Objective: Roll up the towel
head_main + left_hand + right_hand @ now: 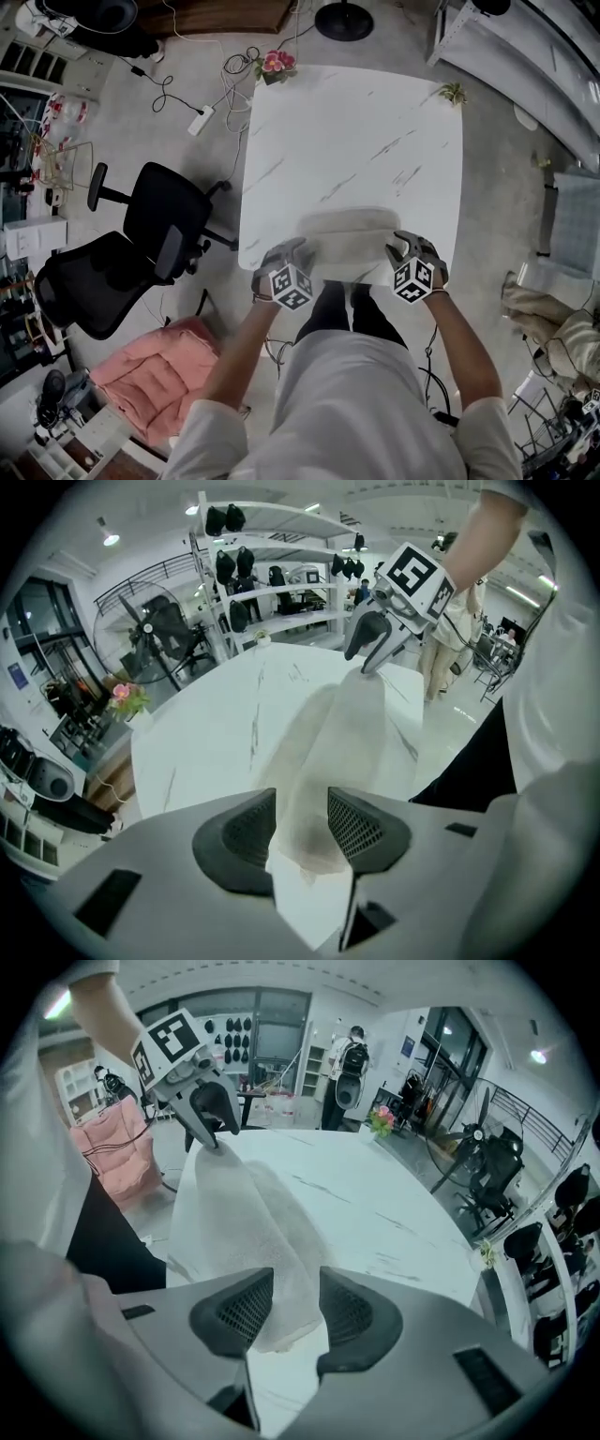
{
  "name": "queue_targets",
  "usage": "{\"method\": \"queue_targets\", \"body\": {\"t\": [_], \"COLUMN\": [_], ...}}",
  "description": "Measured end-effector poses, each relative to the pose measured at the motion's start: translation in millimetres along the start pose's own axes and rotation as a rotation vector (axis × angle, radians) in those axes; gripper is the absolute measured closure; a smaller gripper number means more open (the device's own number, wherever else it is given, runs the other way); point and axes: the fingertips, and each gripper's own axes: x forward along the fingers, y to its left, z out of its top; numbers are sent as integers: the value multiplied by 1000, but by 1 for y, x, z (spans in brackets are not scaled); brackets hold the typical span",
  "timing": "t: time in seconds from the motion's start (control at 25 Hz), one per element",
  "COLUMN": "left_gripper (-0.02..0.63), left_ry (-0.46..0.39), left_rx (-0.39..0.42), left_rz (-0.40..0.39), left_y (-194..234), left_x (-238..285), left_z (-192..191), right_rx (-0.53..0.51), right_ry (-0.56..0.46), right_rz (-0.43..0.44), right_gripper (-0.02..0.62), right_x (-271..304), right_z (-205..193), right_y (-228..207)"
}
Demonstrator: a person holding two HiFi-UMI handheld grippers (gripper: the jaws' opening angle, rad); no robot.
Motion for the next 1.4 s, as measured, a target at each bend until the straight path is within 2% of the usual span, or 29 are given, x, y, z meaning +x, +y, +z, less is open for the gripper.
{"method": "queue_targets", "body": {"t": [0.16, 0.32, 0.4, 0.6, 0.72, 0.84, 1.12, 1.4], "left_gripper": [420, 417, 416, 420, 443, 498, 518, 517], "left_ry": [19, 99, 125, 155, 162, 128, 113, 138], "left_rx": [62, 110, 127, 158, 168, 162, 115, 113], "left_rz": [-32, -38, -26, 60, 63, 63, -15, -143], "left_y": [-32, -56, -59, -40, -37, -41, -69, -89], "left_x": [4, 21, 31, 50, 54, 44, 29, 14], "left_z": [-10, -33, -39, -36, -32, -35, -46, -58], "right_rx": [-35, -60, -79, -108, -111, -109, -109, -77], "right_ry": [-3, 43, 67, 100, 112, 119, 132, 142], "right_rz": [70, 125, 115, 79, 56, 58, 144, 288], "right_gripper": [428, 434, 429, 416, 465, 509, 522, 522], "right_x": [-3, 9, 14, 35, 38, 36, 23, 4], "right_z": [-9, -28, -36, -44, -46, -44, -53, -57], "right_y": [28, 51, 54, 52, 46, 51, 77, 104]}}
